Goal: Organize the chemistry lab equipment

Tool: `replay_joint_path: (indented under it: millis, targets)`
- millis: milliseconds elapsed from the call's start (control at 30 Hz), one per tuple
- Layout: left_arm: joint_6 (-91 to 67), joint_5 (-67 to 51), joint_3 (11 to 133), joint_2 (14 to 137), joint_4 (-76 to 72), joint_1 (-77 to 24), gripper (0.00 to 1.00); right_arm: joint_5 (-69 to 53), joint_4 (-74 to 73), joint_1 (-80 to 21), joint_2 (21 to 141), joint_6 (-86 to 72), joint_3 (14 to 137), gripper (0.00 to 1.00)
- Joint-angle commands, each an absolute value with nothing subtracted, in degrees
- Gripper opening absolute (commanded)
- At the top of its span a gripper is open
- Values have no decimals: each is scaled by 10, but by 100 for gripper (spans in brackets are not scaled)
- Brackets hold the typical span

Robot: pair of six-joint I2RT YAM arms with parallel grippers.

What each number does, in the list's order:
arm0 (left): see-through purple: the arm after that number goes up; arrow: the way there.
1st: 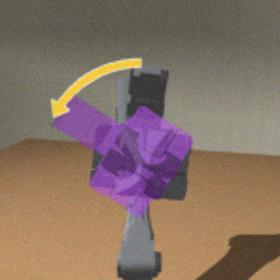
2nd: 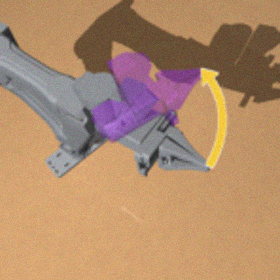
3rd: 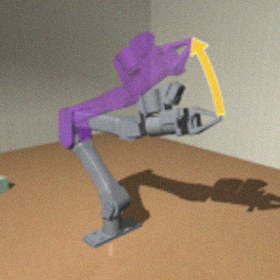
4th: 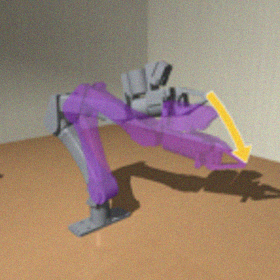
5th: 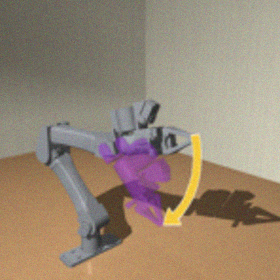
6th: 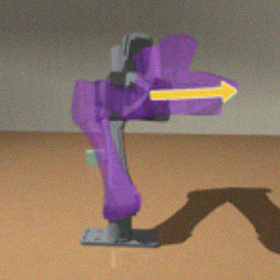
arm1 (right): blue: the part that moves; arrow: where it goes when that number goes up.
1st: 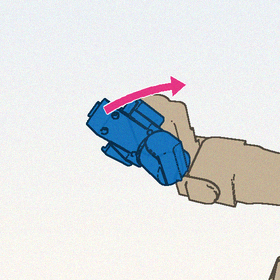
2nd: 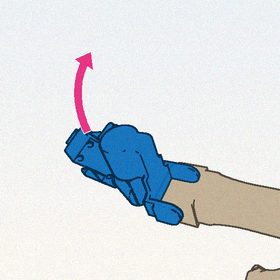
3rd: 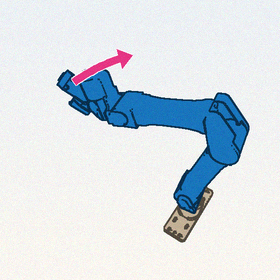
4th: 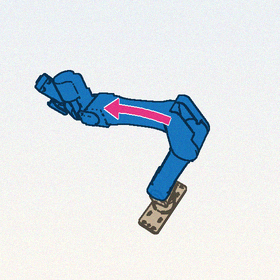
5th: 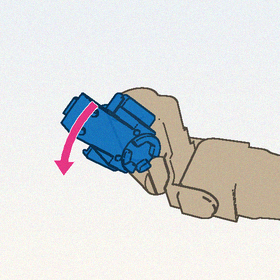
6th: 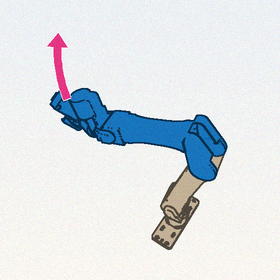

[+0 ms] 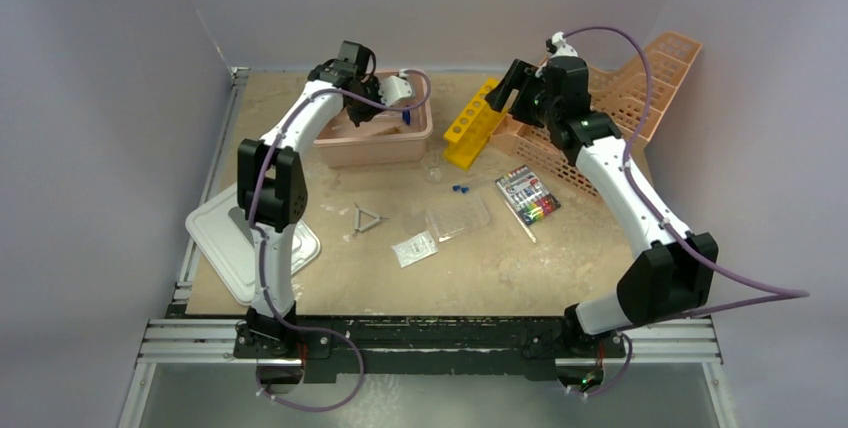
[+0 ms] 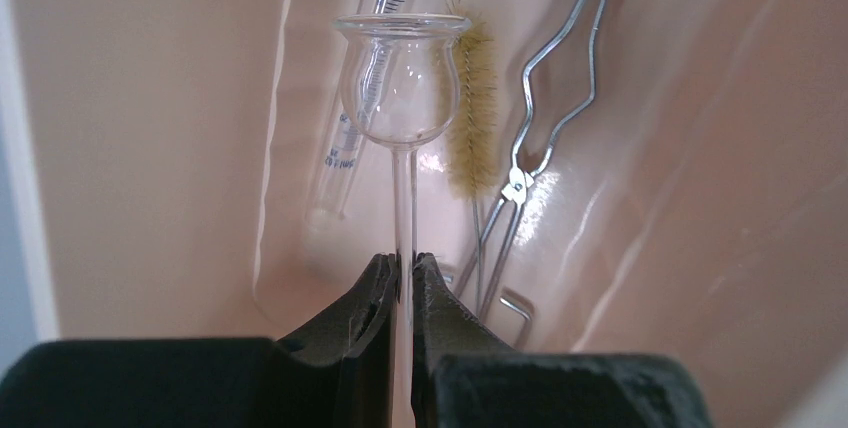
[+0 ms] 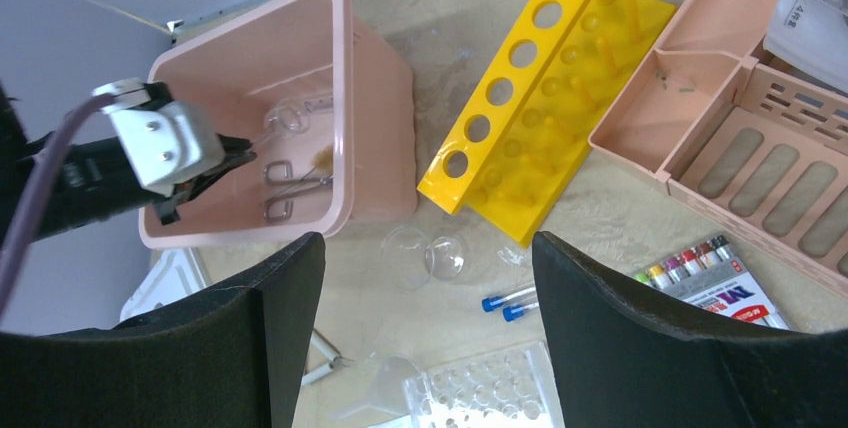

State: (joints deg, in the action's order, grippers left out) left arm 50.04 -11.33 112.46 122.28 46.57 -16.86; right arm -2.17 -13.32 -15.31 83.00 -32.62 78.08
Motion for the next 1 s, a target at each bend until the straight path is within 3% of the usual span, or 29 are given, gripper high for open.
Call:
replay_joint_path:
  millis: [0,367,567,967]
  targets:
    - [544,-135,1191,1273,473,-162,0,-4,-146,-151,844,-311,826,78]
    - [564,-118,1242,1352,430,-156,0,-8,-204,-150,898,-310,907,77]
    - [555,-62,1228,1369,393,-154,4,24,-171,-152,875,-303,891,76]
    - [510,-66,1238,1355,368,-150,23,26,-149,-152,846,-312,860,76]
